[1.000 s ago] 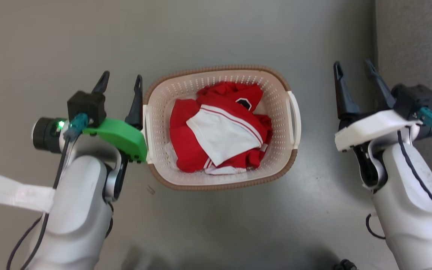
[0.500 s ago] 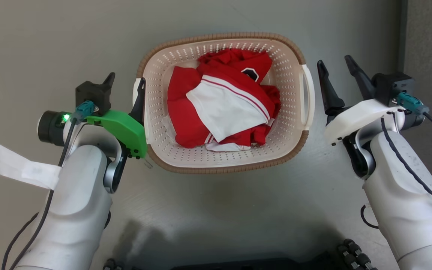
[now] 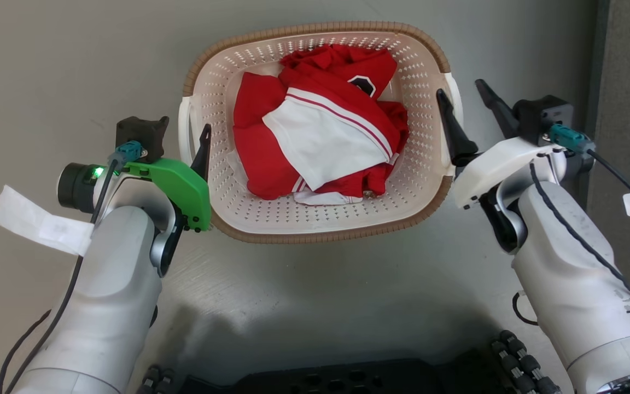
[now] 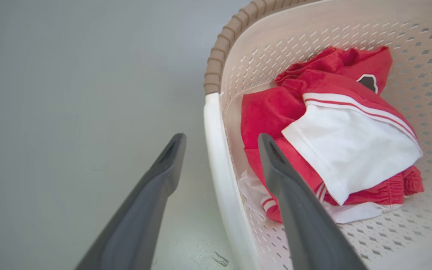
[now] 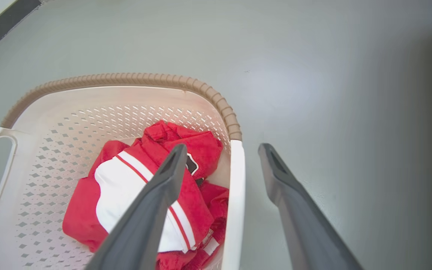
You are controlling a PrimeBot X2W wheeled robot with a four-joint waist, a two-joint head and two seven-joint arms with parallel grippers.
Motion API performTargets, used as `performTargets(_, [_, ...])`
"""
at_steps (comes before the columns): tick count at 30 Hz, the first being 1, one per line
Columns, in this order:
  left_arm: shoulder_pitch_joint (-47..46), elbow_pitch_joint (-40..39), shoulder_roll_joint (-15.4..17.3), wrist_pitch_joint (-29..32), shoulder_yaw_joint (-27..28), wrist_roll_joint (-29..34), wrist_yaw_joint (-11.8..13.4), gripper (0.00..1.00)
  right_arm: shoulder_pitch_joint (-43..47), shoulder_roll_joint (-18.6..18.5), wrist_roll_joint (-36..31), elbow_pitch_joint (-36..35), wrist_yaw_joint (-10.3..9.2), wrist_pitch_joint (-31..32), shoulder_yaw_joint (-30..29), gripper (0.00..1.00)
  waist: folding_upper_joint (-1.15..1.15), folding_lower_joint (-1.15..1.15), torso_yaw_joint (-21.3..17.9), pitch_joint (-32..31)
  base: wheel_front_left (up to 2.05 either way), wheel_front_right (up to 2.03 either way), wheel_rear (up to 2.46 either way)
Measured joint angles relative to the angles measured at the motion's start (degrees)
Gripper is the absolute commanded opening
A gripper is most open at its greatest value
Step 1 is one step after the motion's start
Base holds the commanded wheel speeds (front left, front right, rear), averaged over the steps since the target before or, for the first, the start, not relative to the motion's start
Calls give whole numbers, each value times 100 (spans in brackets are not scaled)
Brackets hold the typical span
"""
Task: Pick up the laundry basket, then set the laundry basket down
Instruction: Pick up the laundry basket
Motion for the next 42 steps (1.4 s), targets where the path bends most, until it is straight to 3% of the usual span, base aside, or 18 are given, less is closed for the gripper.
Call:
performTargets(19, [-664,1092,-66,237,-5,-208,-183,100,-321,34,144,847,49,0,285,100,0,-1,-95,289,0,0,0])
performTargets(20, [-713,1143,-68,286,-5,-211,-186,72,-355,35,156,891,51,0,321,95,0,0,-100,303,0,0,0])
performTargets(21, [-746,1178,-69,300,-4,-238,-202,0,-393,37,168,948,56,0,352,0,0,0,-107,314,0,0,0])
performTargets(26, [-846,1341,-230,379,-18,-403,-276,0,-476,115,280,1149,142,-1,393,0,0,-1,-105,330,0,0,0])
performTargets(42, [-992,1806,-264,325,-240,-485,-301,0,-691,186,465,1803,151,0,495,0,0,0,-122,140,0,0,0])
